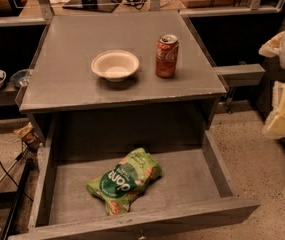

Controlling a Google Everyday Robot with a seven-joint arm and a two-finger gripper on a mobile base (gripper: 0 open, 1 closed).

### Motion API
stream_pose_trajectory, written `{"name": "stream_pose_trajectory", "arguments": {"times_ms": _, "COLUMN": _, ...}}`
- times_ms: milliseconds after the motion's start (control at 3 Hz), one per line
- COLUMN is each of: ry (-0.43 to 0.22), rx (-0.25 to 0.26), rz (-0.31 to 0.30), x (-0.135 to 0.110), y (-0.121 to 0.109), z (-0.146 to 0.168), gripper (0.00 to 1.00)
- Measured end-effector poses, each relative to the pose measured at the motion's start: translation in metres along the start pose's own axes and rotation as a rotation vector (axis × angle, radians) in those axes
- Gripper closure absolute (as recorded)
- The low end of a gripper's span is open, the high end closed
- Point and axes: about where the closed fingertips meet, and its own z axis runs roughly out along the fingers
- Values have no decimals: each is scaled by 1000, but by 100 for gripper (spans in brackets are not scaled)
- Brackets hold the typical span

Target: Pick green rice chip bag from top drawer and place on counter

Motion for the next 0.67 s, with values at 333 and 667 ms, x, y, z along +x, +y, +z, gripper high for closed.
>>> {"name": "stream_pose_trajectory", "arguments": {"times_ms": 333, "ry": -27, "rx": -5, "rz": -28, "x": -14, "y": 2, "z": 1, "gripper": 0}}
{"name": "stream_pose_trajectory", "arguments": {"times_ms": 667, "ry": -41, "rx": 3, "rz": -32, "x": -14, "y": 1, "z": -1, "gripper": 0}}
